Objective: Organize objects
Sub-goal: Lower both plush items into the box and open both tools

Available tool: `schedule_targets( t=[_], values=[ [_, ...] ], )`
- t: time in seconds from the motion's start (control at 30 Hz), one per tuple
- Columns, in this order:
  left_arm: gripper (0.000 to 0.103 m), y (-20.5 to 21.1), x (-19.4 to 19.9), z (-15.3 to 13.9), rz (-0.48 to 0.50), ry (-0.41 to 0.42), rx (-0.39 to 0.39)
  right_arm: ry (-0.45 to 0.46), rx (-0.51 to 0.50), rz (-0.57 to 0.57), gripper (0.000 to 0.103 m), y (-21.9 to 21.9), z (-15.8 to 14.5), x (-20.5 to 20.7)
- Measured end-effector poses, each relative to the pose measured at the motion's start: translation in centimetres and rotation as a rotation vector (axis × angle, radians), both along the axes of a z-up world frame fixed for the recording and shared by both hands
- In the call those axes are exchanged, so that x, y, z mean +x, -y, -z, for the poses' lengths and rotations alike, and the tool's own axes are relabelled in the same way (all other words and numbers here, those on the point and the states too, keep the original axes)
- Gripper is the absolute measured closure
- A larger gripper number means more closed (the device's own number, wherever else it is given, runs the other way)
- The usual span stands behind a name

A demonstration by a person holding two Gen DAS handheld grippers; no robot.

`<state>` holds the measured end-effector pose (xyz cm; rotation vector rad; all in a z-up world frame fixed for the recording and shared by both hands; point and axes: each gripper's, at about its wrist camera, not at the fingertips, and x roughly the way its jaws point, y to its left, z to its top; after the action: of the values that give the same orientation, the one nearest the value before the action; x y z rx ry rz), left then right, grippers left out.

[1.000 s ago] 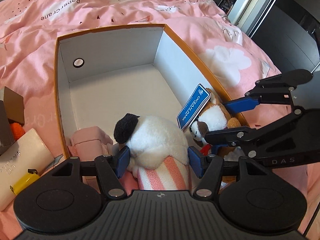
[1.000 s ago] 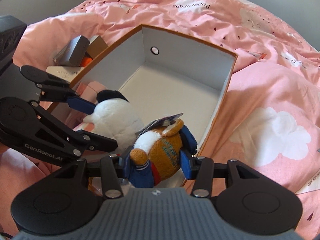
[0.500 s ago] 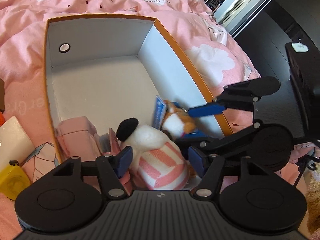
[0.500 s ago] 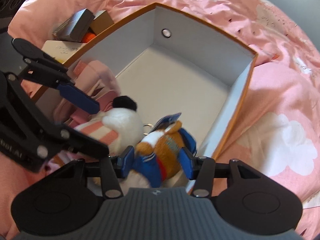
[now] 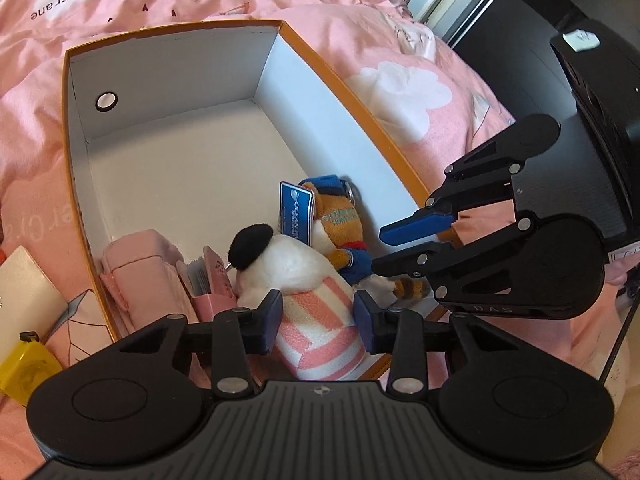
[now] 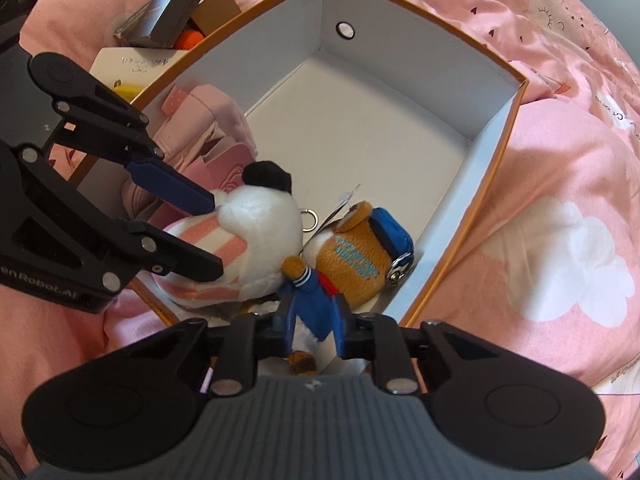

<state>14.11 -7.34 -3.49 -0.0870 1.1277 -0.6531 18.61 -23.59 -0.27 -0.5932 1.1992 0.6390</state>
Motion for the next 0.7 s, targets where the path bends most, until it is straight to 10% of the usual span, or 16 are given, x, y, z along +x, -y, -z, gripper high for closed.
schedule_targets(
  t=[0.23,0.43,0.7],
  values=[
    [0.060,0.9,1.1,2.3,0.017,-0.135,0.138,-0.032,-0.014,0.007,0.084,-0.6,1.0,0.1],
    [0.062,0.7,0.8,2.5,-0.016,-0.128,0.071,-0.034,-0.016,0.008,0.083,-0.6,1.4,-0.2],
    [0.056,-1.0,0.8,-0.3,-0.083,0.048,0.041,0.064,-0.015,-0.026,0.063,-1.4,0.9,0.5]
  ],
)
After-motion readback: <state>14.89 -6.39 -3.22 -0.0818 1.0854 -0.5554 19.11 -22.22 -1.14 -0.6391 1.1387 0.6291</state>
